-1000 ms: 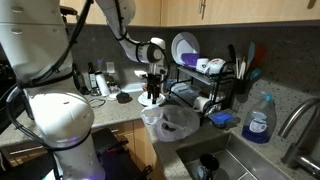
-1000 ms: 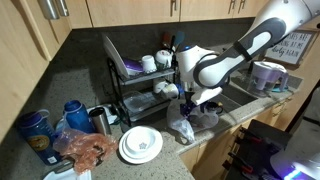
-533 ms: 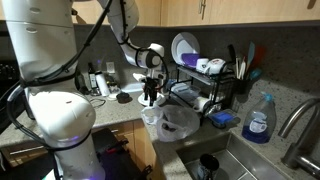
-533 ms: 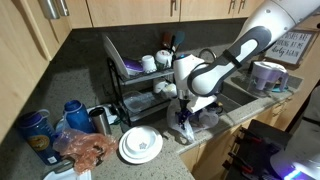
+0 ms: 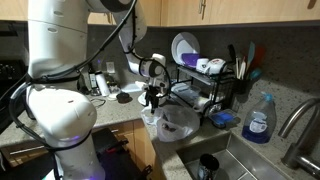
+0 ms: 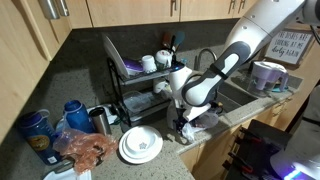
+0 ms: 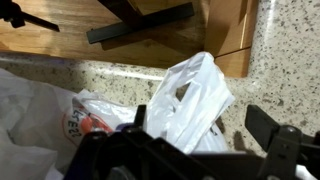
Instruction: Move the plastic bag to the left
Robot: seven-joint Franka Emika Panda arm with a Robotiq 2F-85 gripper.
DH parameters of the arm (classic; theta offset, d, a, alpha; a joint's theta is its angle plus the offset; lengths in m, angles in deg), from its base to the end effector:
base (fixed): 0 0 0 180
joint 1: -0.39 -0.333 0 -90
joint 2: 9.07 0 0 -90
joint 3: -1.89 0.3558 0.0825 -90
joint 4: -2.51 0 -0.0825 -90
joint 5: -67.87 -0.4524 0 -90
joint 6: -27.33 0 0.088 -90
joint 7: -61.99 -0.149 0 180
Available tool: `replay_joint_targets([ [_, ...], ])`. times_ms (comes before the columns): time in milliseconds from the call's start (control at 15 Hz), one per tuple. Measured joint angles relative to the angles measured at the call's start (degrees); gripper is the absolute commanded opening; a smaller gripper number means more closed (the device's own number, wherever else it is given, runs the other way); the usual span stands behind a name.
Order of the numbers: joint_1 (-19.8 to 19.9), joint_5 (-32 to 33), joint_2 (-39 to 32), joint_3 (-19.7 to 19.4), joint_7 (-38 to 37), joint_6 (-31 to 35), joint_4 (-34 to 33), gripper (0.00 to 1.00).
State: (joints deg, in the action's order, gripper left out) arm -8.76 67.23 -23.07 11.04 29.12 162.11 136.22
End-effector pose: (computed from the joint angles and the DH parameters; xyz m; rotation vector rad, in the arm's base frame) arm 0.5022 0.1711 0.1567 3.0415 -0.4029 -0.3400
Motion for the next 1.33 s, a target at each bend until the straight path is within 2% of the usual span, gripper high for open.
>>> replay_joint_targets([
  [467,-2.4,4.08,-3.51,-3.35,-0.15,-0.11,-2.83,0.18],
  [600,-2.7,4.42,-3.11,-3.61,-0.1,-1.41,-3.56,0.06],
  [800,-2.9,4.42,-0.96,-3.51,1.61,-6.68,-4.84,0.0],
  [1133,-2.91,4.09,6.36,-2.53,7.98,-18.67,-7.0,0.04],
  [1333,-2.91,4.11,10.02,-1.98,9.87,-25.12,-8.76,0.02],
])
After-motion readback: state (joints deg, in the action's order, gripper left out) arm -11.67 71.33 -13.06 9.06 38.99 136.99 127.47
